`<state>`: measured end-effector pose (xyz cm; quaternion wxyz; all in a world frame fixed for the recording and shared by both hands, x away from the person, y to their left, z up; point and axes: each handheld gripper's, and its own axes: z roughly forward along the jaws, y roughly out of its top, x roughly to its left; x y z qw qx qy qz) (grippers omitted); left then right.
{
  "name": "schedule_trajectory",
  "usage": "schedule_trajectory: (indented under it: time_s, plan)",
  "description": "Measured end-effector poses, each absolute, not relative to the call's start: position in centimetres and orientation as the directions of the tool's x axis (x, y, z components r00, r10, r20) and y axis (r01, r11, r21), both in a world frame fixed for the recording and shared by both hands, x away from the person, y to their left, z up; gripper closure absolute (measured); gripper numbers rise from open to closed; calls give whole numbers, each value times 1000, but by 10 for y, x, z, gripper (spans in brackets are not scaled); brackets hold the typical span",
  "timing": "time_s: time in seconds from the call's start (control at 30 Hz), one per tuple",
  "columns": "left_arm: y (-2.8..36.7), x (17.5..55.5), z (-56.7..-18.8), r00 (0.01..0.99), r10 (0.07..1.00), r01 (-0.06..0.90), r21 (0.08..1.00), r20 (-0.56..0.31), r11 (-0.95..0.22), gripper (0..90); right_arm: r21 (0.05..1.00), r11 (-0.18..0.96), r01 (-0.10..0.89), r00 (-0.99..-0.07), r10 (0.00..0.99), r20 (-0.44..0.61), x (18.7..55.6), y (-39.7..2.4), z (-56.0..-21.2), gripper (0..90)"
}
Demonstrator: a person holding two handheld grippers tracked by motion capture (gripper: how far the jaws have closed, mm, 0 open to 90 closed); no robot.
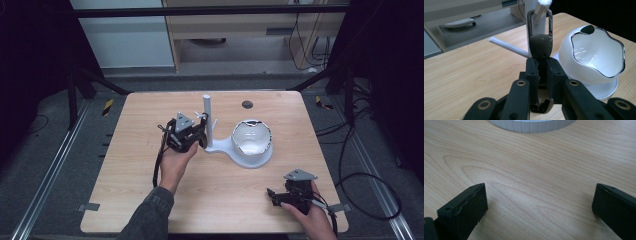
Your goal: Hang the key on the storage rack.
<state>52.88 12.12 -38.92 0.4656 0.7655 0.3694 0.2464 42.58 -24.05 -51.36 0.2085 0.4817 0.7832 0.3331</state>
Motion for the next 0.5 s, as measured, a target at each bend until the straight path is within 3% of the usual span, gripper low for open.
schedule_trajectory:
  time_s: [0.5]
  plan:
    - [121,531,-391,603,797,337,895,33,-291,800,723,313,616,-450,893,-3,426,-240,-514,4]
